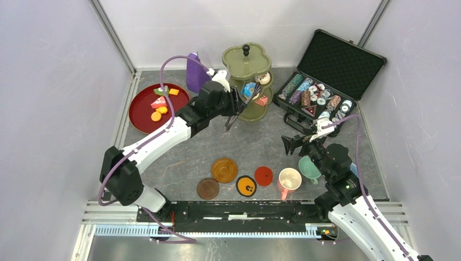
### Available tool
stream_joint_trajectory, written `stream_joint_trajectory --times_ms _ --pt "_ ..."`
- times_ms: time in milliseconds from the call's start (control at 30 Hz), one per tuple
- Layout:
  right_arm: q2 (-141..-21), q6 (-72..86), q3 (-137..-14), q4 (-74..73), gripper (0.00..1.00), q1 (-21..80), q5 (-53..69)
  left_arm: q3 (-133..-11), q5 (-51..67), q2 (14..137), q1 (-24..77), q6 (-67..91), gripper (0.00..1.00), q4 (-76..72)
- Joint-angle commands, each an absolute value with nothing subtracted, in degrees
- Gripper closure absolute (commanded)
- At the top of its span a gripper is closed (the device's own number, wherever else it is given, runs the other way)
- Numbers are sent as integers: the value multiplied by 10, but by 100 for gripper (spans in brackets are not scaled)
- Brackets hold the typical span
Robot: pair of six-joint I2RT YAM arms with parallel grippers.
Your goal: Serve the afternoon tea
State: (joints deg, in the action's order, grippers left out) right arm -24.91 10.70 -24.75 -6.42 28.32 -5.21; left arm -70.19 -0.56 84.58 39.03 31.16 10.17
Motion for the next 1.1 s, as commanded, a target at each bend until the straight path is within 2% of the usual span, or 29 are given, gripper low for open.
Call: stream_joint_trajectory --times_ms 0,433,733,1067 --pt "-243 98 -271 -67 2 281 -68 -756 -58 866 391 284 49 95" --pt "-251 92 -269 -61 2 281 -69 -790 -82 908 391 287 45 138" --pt "-252 92 -264 -59 2 281 -71 -796 -85 908 391 286 30 156" --pt "-260 98 -254 -47 2 282 -64 -760 -56 850 391 266 28 143"
